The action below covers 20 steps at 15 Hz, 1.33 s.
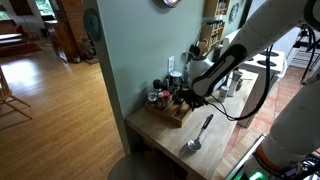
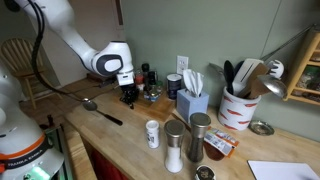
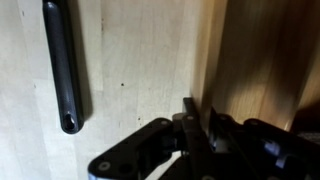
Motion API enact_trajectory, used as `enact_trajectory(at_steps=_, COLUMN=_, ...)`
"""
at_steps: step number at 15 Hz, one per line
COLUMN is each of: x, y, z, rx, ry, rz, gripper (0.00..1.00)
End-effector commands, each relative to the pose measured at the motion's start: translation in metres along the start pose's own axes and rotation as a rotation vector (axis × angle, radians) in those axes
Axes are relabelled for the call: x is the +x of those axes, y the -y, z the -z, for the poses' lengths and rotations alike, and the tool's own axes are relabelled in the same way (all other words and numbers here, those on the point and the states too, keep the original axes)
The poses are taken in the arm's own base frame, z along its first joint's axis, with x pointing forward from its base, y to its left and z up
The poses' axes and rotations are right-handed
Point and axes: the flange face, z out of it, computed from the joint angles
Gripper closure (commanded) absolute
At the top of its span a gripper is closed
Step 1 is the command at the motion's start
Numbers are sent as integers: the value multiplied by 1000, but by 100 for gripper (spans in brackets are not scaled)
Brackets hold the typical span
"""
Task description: Move the wooden tray to the left
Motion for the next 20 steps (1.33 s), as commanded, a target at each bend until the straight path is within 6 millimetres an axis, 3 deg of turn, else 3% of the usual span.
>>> enact_trajectory(at_steps=1, x=-28, y=-14, z=2, rx=-41, ry=3, rz=-2, gripper=97)
enact_trajectory(at_steps=10, x=-68, y=-28, z=8, rx=-41, ry=29, rz=28, gripper=97)
enact_trajectory(at_steps=11, x=-73, y=-13, z=11, rx=-43, ry=39, rz=35, gripper=97)
enact_trajectory(at_steps=15, x=-95, y=-11, z=12, rx=-42, ry=52, rz=23, gripper=97)
enact_trajectory(at_steps=20, x=-110, y=-9, z=10, rx=-38, ry=60, rz=-4, gripper=97)
